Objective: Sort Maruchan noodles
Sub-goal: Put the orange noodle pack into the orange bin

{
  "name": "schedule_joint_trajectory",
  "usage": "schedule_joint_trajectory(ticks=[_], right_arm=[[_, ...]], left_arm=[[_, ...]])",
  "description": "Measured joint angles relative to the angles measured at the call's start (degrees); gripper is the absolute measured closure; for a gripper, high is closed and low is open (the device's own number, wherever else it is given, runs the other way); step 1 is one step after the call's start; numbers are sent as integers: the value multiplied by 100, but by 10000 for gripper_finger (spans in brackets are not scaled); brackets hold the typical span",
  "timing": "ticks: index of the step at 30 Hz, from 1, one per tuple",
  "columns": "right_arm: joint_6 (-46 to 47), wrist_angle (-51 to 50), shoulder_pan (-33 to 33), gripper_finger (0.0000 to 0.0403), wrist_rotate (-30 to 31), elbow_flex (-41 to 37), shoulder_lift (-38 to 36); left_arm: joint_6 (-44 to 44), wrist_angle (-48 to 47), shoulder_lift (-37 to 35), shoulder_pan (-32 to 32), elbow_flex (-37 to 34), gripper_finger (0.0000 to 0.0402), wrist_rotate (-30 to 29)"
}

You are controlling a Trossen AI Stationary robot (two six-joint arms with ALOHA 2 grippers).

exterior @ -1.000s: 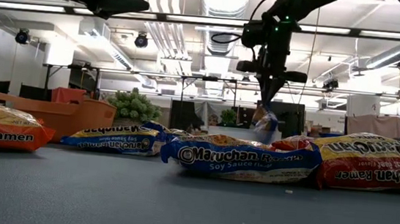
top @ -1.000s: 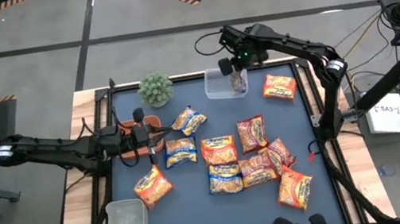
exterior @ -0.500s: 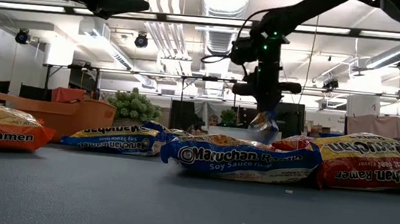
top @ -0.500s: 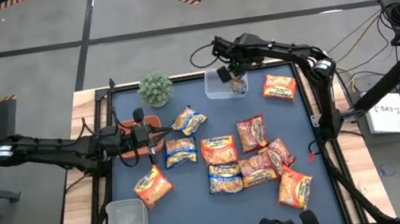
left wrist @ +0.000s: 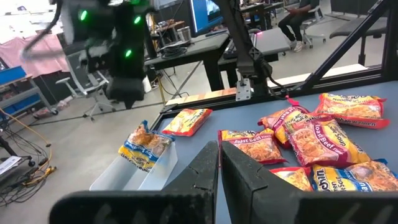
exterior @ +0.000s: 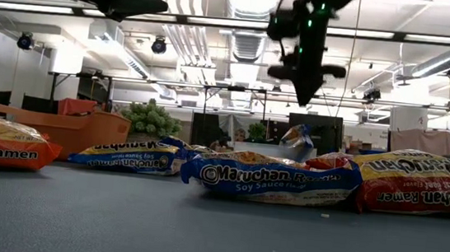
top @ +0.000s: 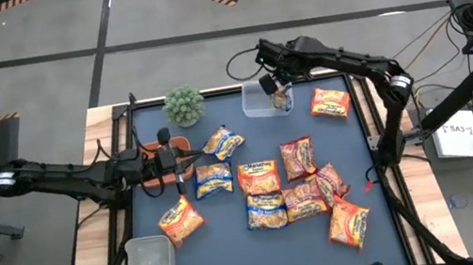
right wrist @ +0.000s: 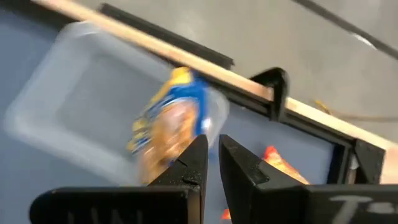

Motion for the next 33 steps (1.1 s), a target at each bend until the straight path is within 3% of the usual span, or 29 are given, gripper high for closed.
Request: schedule_joint_trajectory(ticks=[7, 15, 20, 24, 27, 33], right_arm=[[-403, 896, 1233, 372, -16, -928, -731], [-421, 2819, 2733, 372, -16, -2859, -1985], [-1133, 4381, 3479, 372, -65, -4171, -2780], [-1364, 5499, 3756, 372, -81, -5007, -3277], [-1616, 6085, 3798, 371, -66, -5451, -3568], [-2034, 6308, 3785, 371, -41, -5854, -4075]], left_arm=[[-70, 0, 0, 0, 0, 402, 2], [-385, 0, 0, 0, 0, 402, 2], [-1148, -60, 180, 0, 7, 402, 15], [-2046, -211, 515, -10, 9, 402, 76], [-2770, -325, 798, -37, 85, 402, 502], [-3720, -1987, 1483, -466, 928, 402, 825]])
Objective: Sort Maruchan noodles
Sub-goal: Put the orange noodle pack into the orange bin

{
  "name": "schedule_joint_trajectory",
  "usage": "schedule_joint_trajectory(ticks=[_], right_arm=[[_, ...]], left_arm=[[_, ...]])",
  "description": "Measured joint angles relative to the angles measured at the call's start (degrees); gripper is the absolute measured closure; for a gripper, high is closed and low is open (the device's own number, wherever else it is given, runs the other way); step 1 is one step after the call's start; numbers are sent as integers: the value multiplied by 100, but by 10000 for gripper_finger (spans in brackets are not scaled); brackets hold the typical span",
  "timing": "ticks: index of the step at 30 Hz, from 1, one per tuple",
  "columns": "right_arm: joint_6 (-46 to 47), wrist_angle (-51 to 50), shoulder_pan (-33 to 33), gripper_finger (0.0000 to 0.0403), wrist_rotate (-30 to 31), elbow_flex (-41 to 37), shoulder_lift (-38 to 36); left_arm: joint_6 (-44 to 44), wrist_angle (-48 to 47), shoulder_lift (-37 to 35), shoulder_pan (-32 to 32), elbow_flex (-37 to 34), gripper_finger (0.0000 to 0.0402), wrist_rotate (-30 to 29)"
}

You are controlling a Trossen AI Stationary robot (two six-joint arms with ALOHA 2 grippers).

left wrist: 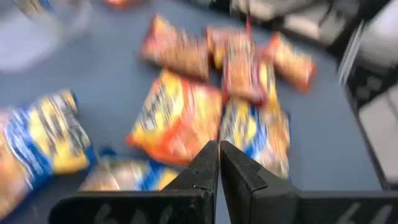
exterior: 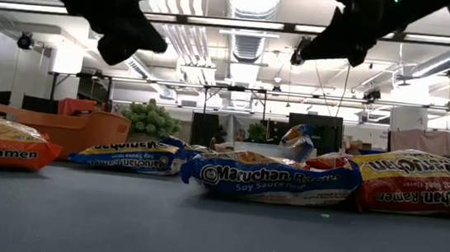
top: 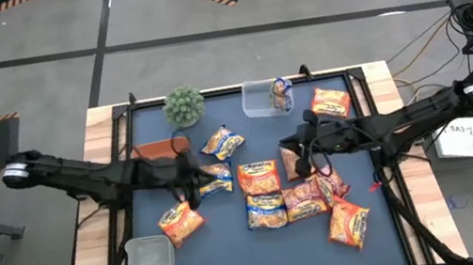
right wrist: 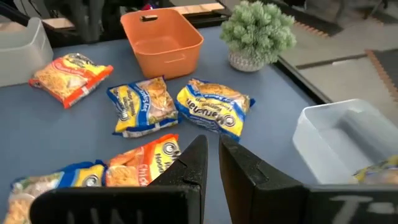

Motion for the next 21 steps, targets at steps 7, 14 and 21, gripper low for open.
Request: schedule_joint_trajectory(ticks=[7, 14, 21], right_arm=[[-469, 24, 0, 371, 21, -157, -505], [-550, 419, 11, 371, -21, -624, -775], [-878, 933, 11, 371, -27, -948, -798]], left_arm=[[-939, -2640, 900, -565, 1390, 402, 46], [-1180, -3904, 1688, -1159, 2294, 402, 850], [-1422, -4066, 2029, -1613, 2421, 387, 822]])
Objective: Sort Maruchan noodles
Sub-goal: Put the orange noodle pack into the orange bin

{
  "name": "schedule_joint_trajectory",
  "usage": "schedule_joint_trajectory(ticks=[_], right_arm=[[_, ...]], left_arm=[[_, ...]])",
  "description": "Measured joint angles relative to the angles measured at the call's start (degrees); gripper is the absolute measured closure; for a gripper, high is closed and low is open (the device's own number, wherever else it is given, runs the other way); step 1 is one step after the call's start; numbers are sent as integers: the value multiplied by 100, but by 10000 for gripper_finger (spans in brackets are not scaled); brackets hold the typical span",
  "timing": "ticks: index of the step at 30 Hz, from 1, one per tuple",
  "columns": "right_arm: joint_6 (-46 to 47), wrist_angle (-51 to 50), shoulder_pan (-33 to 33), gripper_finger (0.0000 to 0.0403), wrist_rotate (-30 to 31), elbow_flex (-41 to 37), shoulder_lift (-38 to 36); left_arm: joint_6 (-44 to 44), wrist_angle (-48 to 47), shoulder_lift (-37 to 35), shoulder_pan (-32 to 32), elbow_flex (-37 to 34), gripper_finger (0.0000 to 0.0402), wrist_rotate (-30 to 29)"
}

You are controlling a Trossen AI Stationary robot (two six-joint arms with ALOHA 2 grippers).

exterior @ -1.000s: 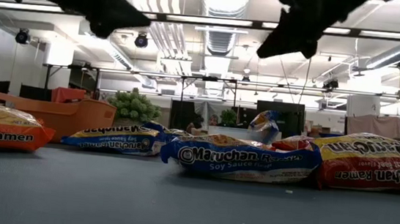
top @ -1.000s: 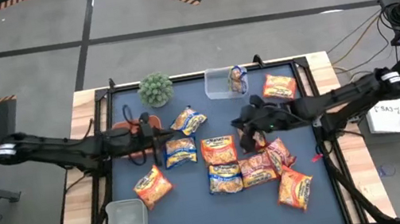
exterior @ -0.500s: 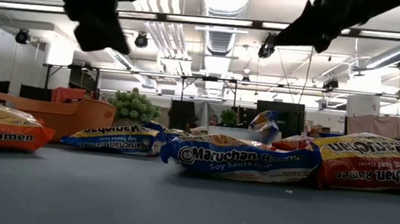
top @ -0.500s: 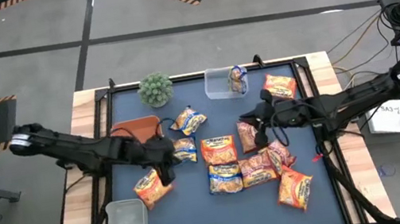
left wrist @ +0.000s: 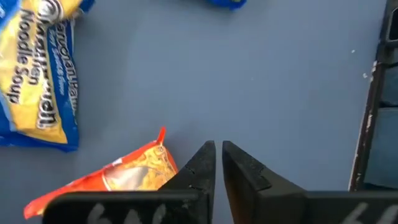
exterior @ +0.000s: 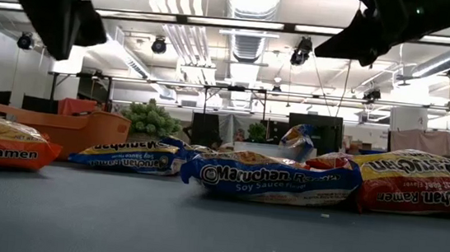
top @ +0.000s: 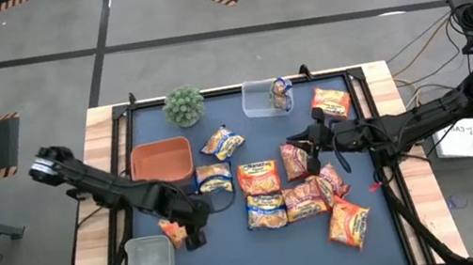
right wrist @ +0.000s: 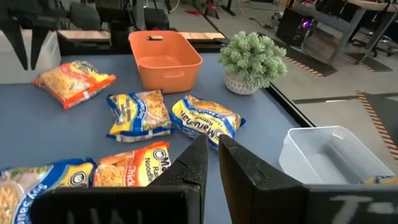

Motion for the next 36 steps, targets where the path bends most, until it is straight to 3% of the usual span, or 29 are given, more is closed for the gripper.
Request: schedule_joint_trajectory(ticks=[12, 16, 28, 36], right_arm=[[-209, 5, 0, 371, -11, 44, -62], [-294, 1, -2, 371, -11, 44, -90], [-357, 3, -4, 371, -9, 46, -103], [-357, 3, -4, 371, -7, 46, -103]], left_arm=[[-189, -108, 672, -217, 55, 235, -581], [-63, -144, 825, -236, 55, 205, -629], [129, -174, 1335, -236, 39, 201, -1089], [151, -170, 1512, -240, 31, 229, -1090]])
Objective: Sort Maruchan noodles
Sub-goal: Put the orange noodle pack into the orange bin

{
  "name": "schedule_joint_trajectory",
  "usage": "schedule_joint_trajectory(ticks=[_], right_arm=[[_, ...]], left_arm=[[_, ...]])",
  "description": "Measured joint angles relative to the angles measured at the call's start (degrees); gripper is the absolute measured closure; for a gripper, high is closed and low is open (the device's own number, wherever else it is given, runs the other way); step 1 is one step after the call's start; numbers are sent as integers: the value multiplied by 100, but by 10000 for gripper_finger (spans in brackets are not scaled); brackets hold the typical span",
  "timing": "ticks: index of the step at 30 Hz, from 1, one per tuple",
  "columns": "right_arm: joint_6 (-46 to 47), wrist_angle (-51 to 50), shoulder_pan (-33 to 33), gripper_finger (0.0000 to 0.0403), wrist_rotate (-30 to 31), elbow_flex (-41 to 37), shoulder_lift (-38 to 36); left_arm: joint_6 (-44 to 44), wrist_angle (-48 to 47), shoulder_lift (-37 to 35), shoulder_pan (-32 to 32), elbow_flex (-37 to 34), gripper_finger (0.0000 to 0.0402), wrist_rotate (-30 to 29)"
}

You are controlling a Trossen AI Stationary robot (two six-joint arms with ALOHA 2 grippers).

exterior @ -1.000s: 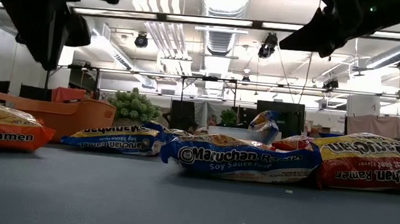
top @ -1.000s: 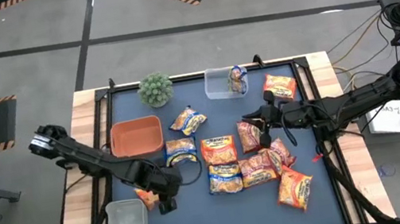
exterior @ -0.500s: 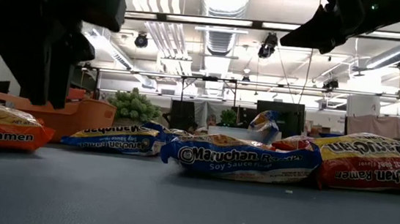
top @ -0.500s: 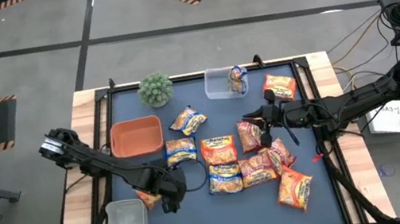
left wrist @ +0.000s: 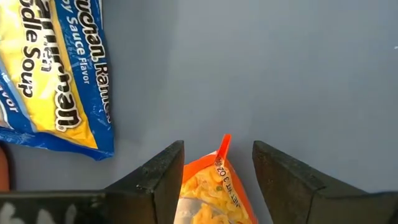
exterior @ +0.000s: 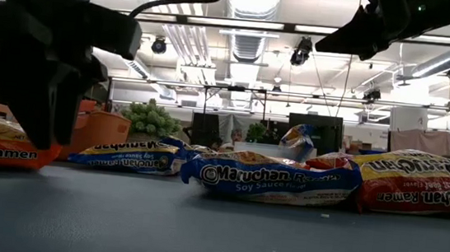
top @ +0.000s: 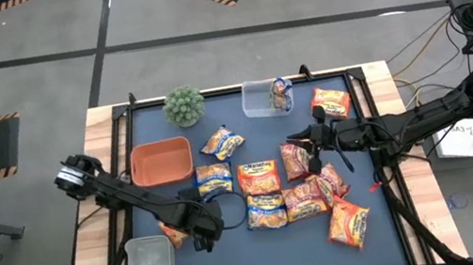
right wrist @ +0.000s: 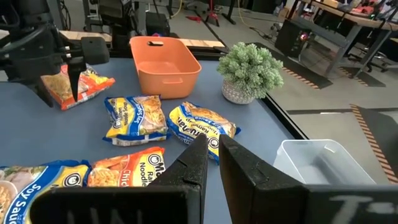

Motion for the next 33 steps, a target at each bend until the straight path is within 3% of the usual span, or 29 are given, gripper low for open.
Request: schedule_joint_trajectory(ticks=[11, 20, 27, 33], right_arm=[[-59, 0, 0, 371, 2, 2, 2], [-54, 0, 2, 371, 13, 2, 0], [-43, 0, 0, 371, 11, 2, 0], [-43, 0, 2, 371, 12, 3, 0]], left_arm=[[-44, 55, 45, -15, -189, 279, 2], [47, 249, 45, -15, -195, 392, 108], [114, 795, 45, -15, -197, 400, 111], [800, 2342, 41, -13, -155, 401, 106]])
